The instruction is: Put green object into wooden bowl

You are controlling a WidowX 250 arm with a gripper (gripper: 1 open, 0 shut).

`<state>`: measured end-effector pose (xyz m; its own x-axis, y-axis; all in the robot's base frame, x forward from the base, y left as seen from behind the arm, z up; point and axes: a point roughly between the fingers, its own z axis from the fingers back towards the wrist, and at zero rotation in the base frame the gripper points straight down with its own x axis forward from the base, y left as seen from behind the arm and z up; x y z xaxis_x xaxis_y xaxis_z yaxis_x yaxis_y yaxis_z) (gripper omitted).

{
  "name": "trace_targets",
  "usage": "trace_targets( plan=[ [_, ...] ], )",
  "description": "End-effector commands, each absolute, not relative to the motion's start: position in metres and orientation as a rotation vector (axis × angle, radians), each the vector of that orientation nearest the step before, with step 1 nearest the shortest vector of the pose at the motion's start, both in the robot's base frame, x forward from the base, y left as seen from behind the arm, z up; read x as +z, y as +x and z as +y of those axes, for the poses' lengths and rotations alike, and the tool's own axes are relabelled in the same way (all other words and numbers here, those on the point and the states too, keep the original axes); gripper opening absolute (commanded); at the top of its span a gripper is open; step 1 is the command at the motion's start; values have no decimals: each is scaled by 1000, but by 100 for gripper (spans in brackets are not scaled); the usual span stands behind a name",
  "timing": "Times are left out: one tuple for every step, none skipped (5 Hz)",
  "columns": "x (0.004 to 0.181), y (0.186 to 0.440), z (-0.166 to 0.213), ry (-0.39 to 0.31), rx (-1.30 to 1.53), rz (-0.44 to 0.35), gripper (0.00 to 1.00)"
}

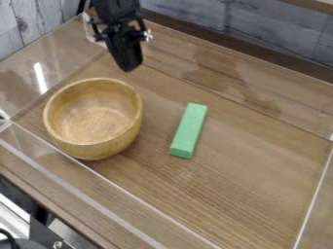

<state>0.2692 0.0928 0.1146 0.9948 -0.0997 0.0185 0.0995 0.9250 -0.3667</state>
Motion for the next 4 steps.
trace_targets(
  plan=[
    [151,270,102,-335,-139,-66,0],
    [136,270,103,-333,-129,-64,0],
    [121,269,104,-333,-126,-60,0],
    [126,271,104,-333,-155,-53,0]
  ],
)
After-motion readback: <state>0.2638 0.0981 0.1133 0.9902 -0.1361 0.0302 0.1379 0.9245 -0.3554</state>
